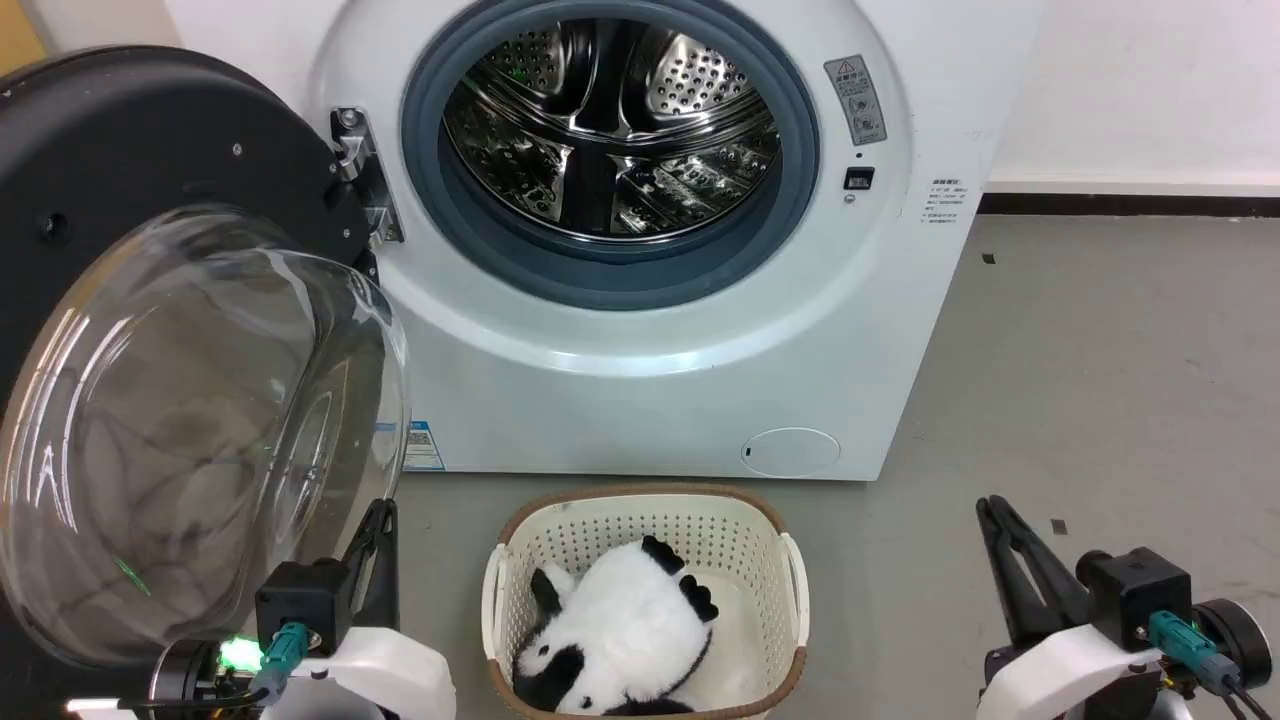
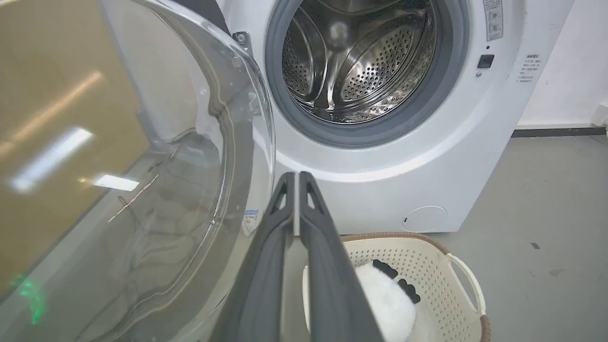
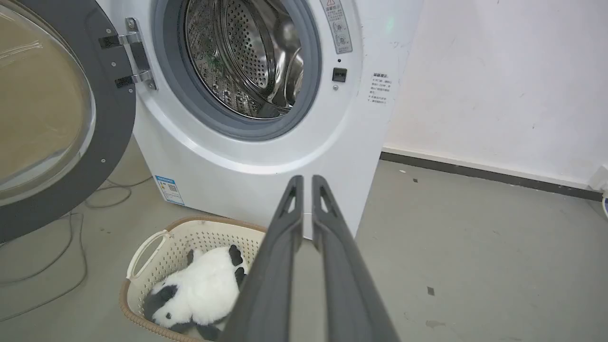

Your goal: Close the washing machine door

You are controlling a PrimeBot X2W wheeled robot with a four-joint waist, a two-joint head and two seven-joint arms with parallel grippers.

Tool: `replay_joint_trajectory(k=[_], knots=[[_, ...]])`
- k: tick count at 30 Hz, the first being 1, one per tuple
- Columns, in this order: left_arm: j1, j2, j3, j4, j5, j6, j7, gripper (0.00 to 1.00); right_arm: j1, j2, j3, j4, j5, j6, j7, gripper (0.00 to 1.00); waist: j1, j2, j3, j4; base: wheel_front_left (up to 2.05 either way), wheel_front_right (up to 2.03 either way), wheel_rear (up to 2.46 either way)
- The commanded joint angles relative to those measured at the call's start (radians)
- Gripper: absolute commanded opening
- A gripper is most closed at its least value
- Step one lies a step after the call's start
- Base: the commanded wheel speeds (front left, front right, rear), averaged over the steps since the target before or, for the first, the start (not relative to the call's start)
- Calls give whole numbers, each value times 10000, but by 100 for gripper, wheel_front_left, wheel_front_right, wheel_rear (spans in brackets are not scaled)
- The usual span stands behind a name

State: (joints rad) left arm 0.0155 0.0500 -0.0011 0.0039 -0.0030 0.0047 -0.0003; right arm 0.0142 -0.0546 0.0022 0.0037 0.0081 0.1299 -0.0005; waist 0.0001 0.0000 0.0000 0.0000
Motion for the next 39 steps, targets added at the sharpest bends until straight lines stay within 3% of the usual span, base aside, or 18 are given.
replay_joint_trajectory(k=[1,20,39], knots=[[1,0,-2,4,0,0,0,100,2,-2,0,0,0,0,0,100,0,0,0,0,0,0,0],[44,-1,-85,-42,-160,49,-342,100,32,4,-78,-1,268,1,-341,100,0,0,43,153,0,0,0],[159,-1,-131,-147,-343,89,-739,100,93,11,6,-2,578,2,-739,100,0,0,9,991,0,0,0]])
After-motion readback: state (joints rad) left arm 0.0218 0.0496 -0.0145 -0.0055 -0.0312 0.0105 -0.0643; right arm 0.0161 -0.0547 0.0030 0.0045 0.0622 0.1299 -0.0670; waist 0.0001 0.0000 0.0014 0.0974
